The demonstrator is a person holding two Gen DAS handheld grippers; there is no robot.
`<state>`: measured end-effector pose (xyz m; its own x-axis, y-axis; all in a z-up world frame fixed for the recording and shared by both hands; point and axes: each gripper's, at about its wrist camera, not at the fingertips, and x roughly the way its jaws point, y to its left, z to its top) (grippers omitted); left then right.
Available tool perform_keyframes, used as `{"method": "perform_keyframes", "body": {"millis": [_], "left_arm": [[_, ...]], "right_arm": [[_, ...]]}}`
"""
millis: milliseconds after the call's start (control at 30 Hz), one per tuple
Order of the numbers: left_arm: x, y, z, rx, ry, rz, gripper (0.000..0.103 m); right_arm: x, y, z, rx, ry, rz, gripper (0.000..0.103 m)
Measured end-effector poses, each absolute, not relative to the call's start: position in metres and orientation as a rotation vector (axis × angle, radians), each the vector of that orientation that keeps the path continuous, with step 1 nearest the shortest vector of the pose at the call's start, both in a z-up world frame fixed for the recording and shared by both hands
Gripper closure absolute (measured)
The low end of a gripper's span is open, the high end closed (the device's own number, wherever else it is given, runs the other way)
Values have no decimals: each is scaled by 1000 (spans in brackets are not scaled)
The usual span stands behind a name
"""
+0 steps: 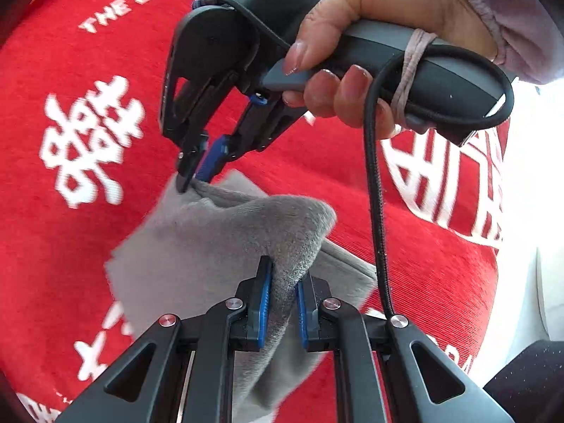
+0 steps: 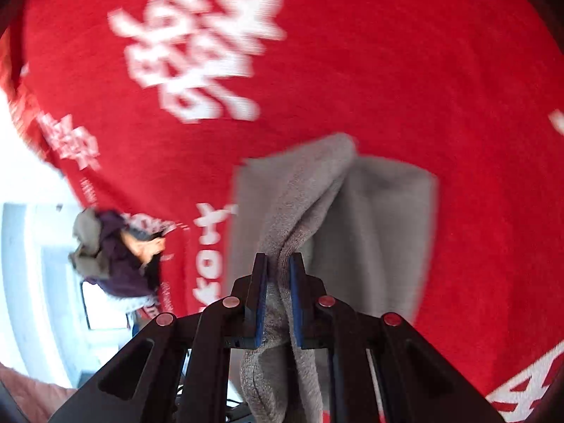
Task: Fold small clothes
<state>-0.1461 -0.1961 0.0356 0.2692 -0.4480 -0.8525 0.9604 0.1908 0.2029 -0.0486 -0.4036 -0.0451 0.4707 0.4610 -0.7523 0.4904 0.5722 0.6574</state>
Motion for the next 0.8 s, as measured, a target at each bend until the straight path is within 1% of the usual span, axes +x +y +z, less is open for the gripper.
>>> {"method": "perform_keyframes", "body": {"millis": [167,300,333,367,400,433,467,500,533,600,667,700,733,767,800], "left_arm": [[-158,-200,7,899,792,-1134,89],[-157,-200,7,895,802,-1134,89],[-157,-200,7,889,806,-1133,89],[-156,-200,7,883,810,-1133,89],[-157,-200,7,880,811,-1132,89],[-156,-199,8,878,811,-1133,89],[-155,-199,9,874,808,-1133,89],[-155,-198,9,871,806,-1135,89],[-155,-197,10,868,805,-1136,89],[-154,-196,11,861,804,-1136,89],[-153,-195,12,857,801,-1141,89],[-152,-195,12,855,799,-1143,89],[-152,-195,13,853,799,-1145,89],[-151,-194,14,849,799,-1148,89],[-150,-194,17,844,797,-1152,89]], "right_arm": [[-72,-416,-78,1071,1159,-89,89],[-78,-416,-79,1100,1147,-63,89],[-82,-417,-77,1114,1141,-47,86],[-82,-413,-75,1120,1138,-43,85],[-84,-412,-72,1128,1137,-35,82],[-86,-411,-70,1124,1139,-32,66],[-85,-410,-68,1118,1139,-31,54],[-84,-410,-67,1112,1135,-27,39],[-82,-412,-67,1107,1125,-22,38],[-75,-414,-68,1112,1114,-7,39],[-60,-411,-71,1076,1129,1,47],[-51,-408,-74,1042,1169,-3,62],[-42,-403,-78,1002,1222,-14,84],[-37,-401,-79,968,1251,-25,88],[-34,-399,-77,937,1261,-30,89]]}}
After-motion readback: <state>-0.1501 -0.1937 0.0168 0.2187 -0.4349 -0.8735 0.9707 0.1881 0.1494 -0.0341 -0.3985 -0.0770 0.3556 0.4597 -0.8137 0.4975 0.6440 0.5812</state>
